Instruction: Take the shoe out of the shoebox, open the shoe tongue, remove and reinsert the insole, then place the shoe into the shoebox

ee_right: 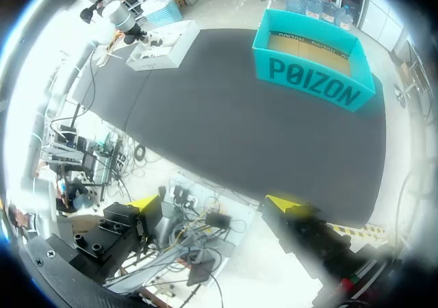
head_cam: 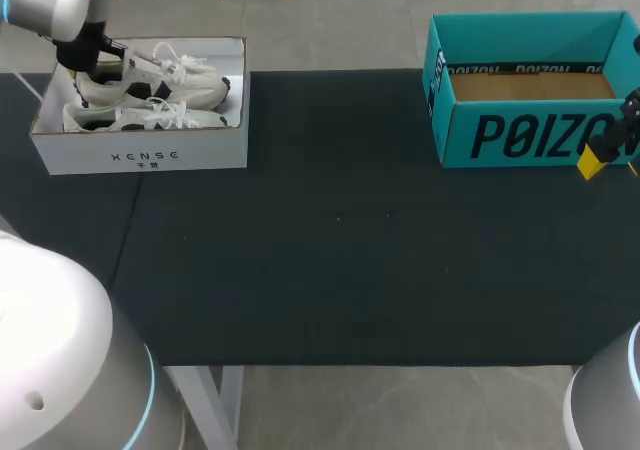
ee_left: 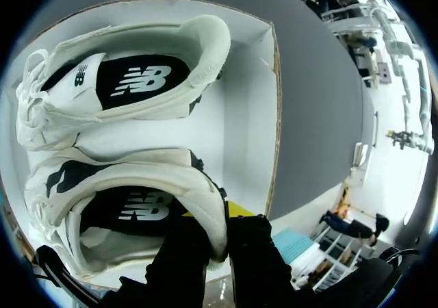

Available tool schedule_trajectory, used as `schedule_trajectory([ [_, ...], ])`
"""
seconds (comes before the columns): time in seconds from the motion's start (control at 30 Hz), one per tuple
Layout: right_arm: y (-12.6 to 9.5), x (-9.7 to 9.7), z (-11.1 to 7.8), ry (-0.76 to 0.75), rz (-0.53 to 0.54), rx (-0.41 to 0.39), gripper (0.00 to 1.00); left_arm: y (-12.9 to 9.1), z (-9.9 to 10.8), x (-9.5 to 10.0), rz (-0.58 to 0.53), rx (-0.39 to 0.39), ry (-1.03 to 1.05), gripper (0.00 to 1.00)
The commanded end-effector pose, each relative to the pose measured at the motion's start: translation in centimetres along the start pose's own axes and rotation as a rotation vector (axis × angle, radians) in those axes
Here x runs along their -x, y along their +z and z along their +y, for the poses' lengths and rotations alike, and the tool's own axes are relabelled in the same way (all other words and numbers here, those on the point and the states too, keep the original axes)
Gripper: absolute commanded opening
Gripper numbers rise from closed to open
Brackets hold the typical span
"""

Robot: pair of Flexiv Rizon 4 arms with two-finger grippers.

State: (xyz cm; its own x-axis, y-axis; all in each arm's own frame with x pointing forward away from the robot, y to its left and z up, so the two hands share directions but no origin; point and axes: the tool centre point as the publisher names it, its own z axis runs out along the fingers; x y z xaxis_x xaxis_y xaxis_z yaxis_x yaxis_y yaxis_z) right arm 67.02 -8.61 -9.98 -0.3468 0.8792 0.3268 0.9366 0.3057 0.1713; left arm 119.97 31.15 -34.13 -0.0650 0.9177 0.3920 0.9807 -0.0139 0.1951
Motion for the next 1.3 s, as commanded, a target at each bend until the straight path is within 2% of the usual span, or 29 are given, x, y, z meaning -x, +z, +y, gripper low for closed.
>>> schedule_trajectory([
  [0.03,0.0,0.0,0.2,0.001,0.000,-0.005,1.00,0.3,0.2,0.1,-0.010,-0.005,0.004,0.00],
  [0.27,0.0,0.0,0.2,0.001,0.000,-0.005,1.00,0.6,-0.3,0.3,-0.062,0.012,0.038,0.00],
  [0.3,0.0,0.0,0.2,0.001,0.000,-0.005,1.00,0.6,-0.3,0.3,-0.063,0.008,0.041,0.10],
  [0.37,0.0,0.0,0.2,0.001,0.000,-0.005,1.00,0.4,-0.3,0.0,-0.062,0.008,0.041,1.00],
  [0.57,0.0,0.0,0.2,0.001,0.000,-0.005,1.00,-1.1,0.3,-1.3,-0.076,0.045,0.008,1.00],
  [0.87,0.0,0.0,0.2,0.001,0.000,-0.005,1.00,-6.9,0.4,-3.2,-0.131,0.146,-0.029,1.00],
  [1.0,0.0,0.0,0.2,0.001,0.000,-0.005,1.00,-6.7,0.1,-2.7,-0.105,0.152,-0.018,1.00],
  [1.13,0.0,0.0,0.2,0.001,0.000,-0.005,1.00,-5.9,-0.6,-2.2,-0.120,0.116,-0.052,1.00],
  [1.3,0.0,0.0,0.2,0.001,0.000,-0.005,1.00,-7.5,-1.9,-2.0,-0.193,0.127,-0.108,1.00],
])
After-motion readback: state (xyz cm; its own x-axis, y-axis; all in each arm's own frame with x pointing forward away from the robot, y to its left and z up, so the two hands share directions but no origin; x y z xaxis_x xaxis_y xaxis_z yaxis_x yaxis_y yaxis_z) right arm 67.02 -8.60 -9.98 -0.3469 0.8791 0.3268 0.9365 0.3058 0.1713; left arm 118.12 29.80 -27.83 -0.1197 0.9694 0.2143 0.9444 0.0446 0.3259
